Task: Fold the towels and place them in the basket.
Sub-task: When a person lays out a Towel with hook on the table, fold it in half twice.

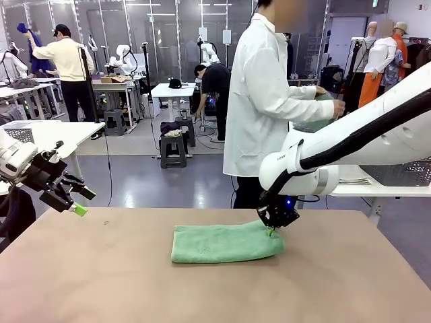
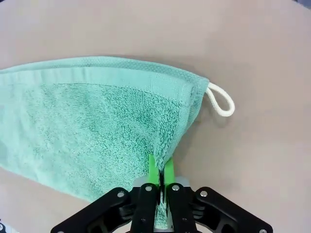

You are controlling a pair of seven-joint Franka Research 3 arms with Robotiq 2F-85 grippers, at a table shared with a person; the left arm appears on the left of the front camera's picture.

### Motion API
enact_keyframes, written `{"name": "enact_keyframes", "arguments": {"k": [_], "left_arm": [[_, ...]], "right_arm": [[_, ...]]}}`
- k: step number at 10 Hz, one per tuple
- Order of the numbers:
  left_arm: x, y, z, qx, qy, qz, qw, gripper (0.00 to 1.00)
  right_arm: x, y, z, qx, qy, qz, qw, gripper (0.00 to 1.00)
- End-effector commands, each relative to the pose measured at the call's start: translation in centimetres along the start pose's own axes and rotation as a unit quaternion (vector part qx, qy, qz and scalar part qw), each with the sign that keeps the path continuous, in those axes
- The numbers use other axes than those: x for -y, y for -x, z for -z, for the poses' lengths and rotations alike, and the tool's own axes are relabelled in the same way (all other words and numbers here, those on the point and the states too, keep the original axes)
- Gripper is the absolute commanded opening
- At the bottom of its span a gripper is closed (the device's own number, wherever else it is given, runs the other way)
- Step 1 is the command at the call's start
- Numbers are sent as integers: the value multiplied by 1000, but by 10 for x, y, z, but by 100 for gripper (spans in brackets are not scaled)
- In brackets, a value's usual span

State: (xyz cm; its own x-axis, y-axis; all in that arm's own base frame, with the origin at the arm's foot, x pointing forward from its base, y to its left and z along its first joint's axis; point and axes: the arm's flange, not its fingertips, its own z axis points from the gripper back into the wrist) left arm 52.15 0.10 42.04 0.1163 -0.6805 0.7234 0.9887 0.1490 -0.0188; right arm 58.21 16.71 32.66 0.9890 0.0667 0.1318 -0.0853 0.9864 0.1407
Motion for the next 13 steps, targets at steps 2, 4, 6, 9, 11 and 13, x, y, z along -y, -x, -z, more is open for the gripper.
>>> {"name": "enact_keyframes", "arguments": {"k": [2,4,6,9,11,13], "left_arm": [[0,-1,-1,-4,1,3,1000,99],[0,-1,-1,-4,1,3,1000,99],[0,-1,-1,-4,1,3,1000,99],[0,-1,-1,-4,1,3,1000,99],[0,-1,-1,-4,1,3,1000,99],[0,-1,-1,-4,1,3,1000,99]], "right_arm": [[-39,4,-31,21,7,-22,1000,0],[-97,-8,-43,28,46,-21,998,0],[-165,-23,-24,12,62,-22,998,0],[-238,-22,0,-11,38,-21,999,0],[-263,-11,5,-15,23,-28,999,0],[-272,-7,15,-16,12,-16,1000,0]]}}
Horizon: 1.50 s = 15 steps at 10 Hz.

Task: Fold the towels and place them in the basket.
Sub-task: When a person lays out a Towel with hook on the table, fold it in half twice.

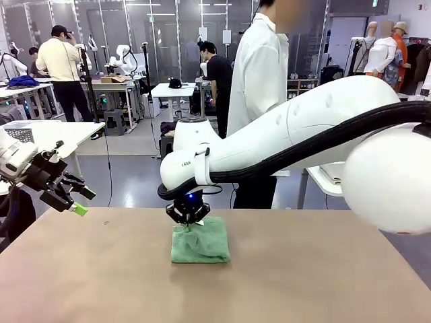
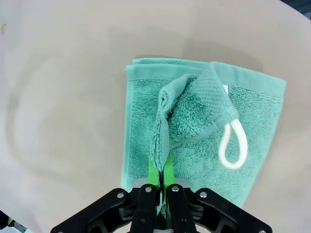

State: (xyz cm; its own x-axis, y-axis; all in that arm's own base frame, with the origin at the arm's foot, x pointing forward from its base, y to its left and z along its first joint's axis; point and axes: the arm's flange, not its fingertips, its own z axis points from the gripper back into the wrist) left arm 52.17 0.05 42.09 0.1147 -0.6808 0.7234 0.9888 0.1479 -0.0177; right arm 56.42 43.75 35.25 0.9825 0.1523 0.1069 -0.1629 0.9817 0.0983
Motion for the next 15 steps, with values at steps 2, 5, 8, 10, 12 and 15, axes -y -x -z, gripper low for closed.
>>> {"name": "enact_keyframes", "arguments": {"k": [2,5,8,10,12,15], "left_arm": [[0,0,-1,-4,1,2,1000,99],[0,0,-1,-4,1,2,1000,99],[0,0,-1,-4,1,2,1000,99],[0,0,-1,-4,1,2,1000,99],[0,0,-1,-4,1,2,1000,99],[0,0,-1,-4,1,2,1000,99]], "right_arm": [[-3,-3,13,-12,-28,22,999,0],[-4,-2,17,-3,-43,22,999,24],[0,0,10,-9,-56,11,998,64],[21,9,-11,-14,-72,-13,997,84],[75,19,-37,-12,-100,-23,995,84],[140,31,-59,-18,-145,-6,989,84]]}}
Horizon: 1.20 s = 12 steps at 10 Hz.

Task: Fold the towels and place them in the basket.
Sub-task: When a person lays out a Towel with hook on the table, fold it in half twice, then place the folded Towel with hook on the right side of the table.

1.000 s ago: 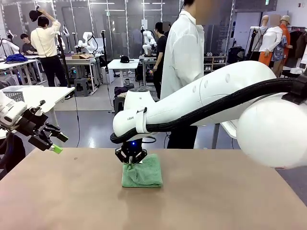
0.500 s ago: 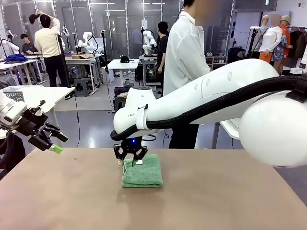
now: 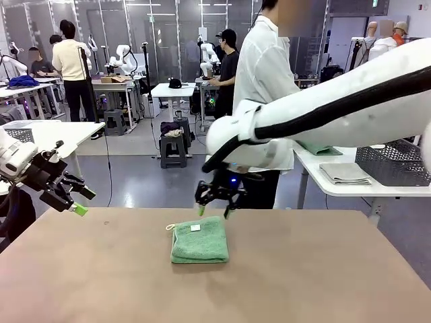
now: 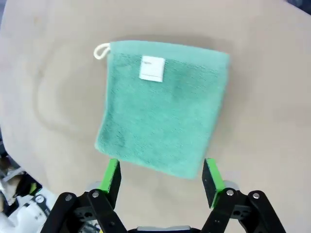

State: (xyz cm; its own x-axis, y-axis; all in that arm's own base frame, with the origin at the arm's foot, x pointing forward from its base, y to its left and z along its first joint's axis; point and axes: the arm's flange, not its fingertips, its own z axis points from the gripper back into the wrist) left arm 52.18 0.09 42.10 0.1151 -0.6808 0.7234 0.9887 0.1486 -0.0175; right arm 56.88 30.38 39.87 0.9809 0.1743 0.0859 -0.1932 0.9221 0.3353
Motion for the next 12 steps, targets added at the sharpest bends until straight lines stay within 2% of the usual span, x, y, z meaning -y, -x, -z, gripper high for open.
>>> {"name": "enact_keyframes", "arguments": {"k": [1,2,3,12], "left_arm": [[0,0,0,-4,1,3,1000,99],[0,0,0,-4,1,3,1000,99],[0,0,0,-4,1,3,1000,99],[0,0,0,-4,1,3,1000,99]], "right_arm": [[23,20,-4,-5,-26,-1,1000,84],[28,19,-7,-10,-10,-5,1000,84],[17,5,-8,-1,-10,6,1000,84],[17,5,-8,-1,-10,6,1000,84]]}}
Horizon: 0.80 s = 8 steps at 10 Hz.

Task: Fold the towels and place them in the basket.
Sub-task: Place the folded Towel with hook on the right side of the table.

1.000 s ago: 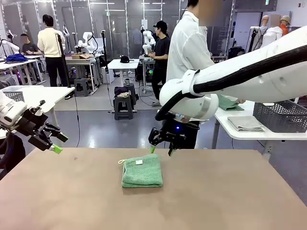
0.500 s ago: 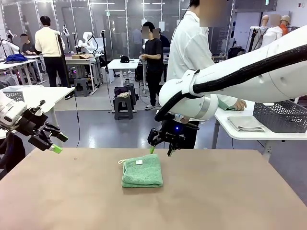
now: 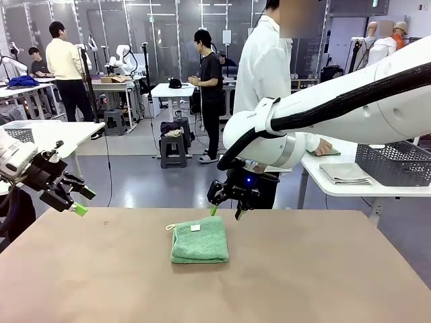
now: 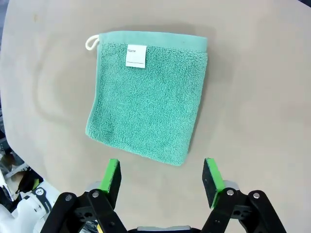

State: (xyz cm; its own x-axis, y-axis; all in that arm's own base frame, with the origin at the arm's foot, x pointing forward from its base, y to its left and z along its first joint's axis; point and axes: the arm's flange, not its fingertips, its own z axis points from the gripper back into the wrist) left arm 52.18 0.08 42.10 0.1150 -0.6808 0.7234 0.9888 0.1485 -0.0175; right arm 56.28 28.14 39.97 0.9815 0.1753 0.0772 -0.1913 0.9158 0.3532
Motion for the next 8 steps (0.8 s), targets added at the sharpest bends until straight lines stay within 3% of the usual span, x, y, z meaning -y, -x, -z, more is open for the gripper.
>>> {"name": "enact_keyframes", "arguments": {"k": [1,3,8], "left_arm": [[0,0,0,-4,1,3,1000,99],[0,0,0,-4,1,3,1000,99],[0,0,0,-4,1,3,1000,99]], "right_arm": [[-2,-4,1,3,0,5,1000,84],[0,0,0,0,0,0,1000,85],[17,-1,55,37,22,40,998,85]]}}
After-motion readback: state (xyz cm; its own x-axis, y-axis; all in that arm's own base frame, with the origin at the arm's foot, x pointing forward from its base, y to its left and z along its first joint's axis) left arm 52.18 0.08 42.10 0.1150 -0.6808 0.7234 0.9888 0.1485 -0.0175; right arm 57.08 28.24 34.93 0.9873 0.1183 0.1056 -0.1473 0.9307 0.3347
